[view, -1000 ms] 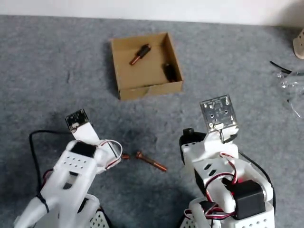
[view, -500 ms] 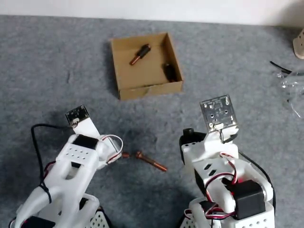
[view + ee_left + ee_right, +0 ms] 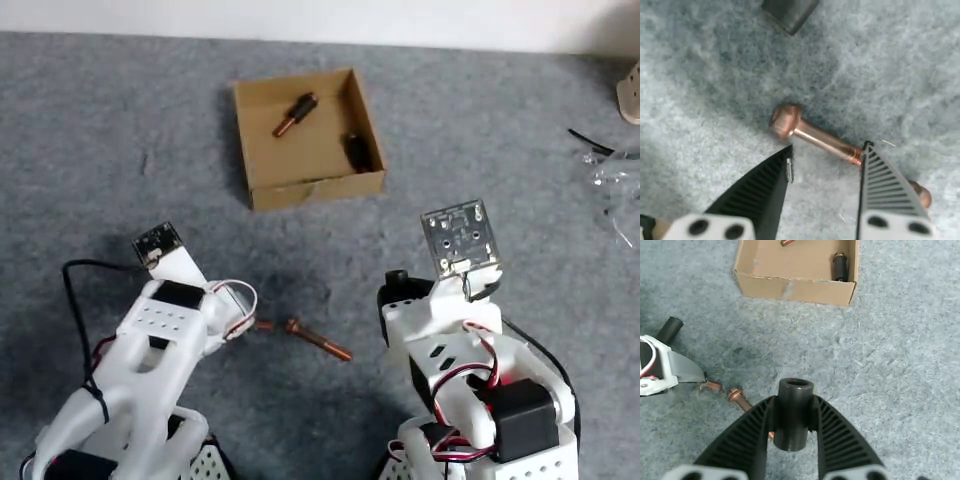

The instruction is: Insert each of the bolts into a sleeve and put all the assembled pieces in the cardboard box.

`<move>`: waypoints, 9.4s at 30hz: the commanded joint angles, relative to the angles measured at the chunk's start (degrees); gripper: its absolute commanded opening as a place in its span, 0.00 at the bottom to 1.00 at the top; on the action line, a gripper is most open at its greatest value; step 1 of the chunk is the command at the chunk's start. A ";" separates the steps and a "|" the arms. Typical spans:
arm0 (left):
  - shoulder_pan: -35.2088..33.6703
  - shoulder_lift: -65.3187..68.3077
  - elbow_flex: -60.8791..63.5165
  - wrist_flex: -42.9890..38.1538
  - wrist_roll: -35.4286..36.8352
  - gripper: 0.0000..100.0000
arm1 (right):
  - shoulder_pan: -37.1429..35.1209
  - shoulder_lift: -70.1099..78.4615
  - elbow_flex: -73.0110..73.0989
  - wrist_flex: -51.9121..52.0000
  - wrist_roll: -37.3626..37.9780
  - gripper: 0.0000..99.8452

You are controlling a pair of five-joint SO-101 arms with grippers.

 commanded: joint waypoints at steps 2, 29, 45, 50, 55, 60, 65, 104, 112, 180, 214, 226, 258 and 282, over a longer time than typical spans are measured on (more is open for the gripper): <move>-3.21 1.80 0.22 0.26 0.35 0.20 | 0.66 -0.40 -0.40 -2.07 0.88 0.00; -9.10 1.36 -2.42 0.26 -0.09 0.01 | 0.66 -0.40 -0.40 -2.07 0.97 0.00; -9.19 1.19 -24.31 13.01 -27.69 0.01 | 0.66 -0.92 -0.75 -2.07 0.88 0.00; -10.15 1.01 -37.85 24.88 -31.30 0.01 | 0.66 -0.92 -0.84 -2.07 0.53 0.00; -12.26 -6.37 -48.22 33.32 -34.37 0.01 | 0.57 -2.86 -0.84 -2.15 0.44 0.00; -12.70 -19.38 -47.08 37.63 -38.33 0.00 | 0.48 -12.26 -0.40 -4.09 0.88 0.00; -13.05 -32.13 -40.92 40.09 -41.67 0.00 | 0.48 -20.00 1.27 -4.79 0.88 0.00; -3.38 -75.12 -4.18 -8.62 -23.12 0.00 | -15.96 -32.48 35.38 -31.43 0.88 0.00; 4.62 -75.03 -1.45 -8.62 -22.86 0.00 | -21.14 -32.48 37.41 -37.14 0.97 0.00; 27.91 -74.77 9.80 -9.76 -23.03 0.01 | -24.13 -32.48 43.30 -37.05 6.59 0.00; 27.82 -75.12 14.81 -8.70 -23.56 0.34 | -22.90 -32.48 43.82 -37.32 7.38 0.00; 10.15 -75.21 9.63 -8.79 -18.37 0.33 | -22.64 -32.48 45.23 -37.41 7.38 0.00; -3.82 -74.95 10.59 4.40 -45.36 0.01 | -11.56 -31.96 53.41 -49.71 1.67 0.00; -3.82 -74.95 16.92 -2.20 -47.30 0.01 | -6.11 17.54 15.16 -57.54 10.11 0.00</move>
